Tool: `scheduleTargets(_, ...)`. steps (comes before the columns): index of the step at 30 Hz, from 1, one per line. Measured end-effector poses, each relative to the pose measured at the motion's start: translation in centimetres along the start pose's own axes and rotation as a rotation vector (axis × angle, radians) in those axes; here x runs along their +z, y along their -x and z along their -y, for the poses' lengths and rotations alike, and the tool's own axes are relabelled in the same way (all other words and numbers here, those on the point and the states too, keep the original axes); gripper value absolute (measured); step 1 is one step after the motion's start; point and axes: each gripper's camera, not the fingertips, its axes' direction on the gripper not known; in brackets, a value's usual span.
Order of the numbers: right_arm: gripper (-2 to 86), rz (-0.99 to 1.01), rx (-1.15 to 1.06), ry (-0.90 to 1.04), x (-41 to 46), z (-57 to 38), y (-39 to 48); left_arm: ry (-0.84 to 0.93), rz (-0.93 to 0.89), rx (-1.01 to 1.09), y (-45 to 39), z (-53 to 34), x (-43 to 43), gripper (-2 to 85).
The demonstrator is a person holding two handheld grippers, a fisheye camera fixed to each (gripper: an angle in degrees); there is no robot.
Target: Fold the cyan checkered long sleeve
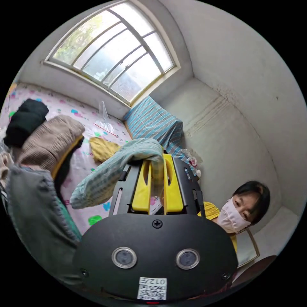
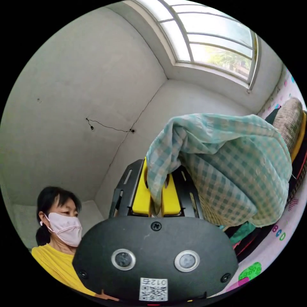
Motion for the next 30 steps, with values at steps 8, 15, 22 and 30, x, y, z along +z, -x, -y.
scheduleTargets(8, 4.2, 0.037, -0.027, 0.072, 22.8, -3.6, -6.3, 0.075, 0.174, -0.029, -5.5, 4.1, -22.6, 7.1)
scheduleTargets(15, 1.5, -0.142, 0.293, 0.239, 30.6, -16.7, -19.1, 0.133, 0.101, -0.494, 2.8, -7.1, -31.7, 6.4)
scheduleTargets(22, 0.4, -0.11, 0.334, 0.243, 35.1, -18.1, -24.9, 0.012, 0.071, -0.499, -1.4, -7.4, -37.9, 5.5)
scheduleTargets(30, 0.4, -0.111, 0.199, 0.099, 40.9, -14.9, -25.6, 0.091, 0.103, -0.228, -10.8, 2.2, -43.1, 5.3)
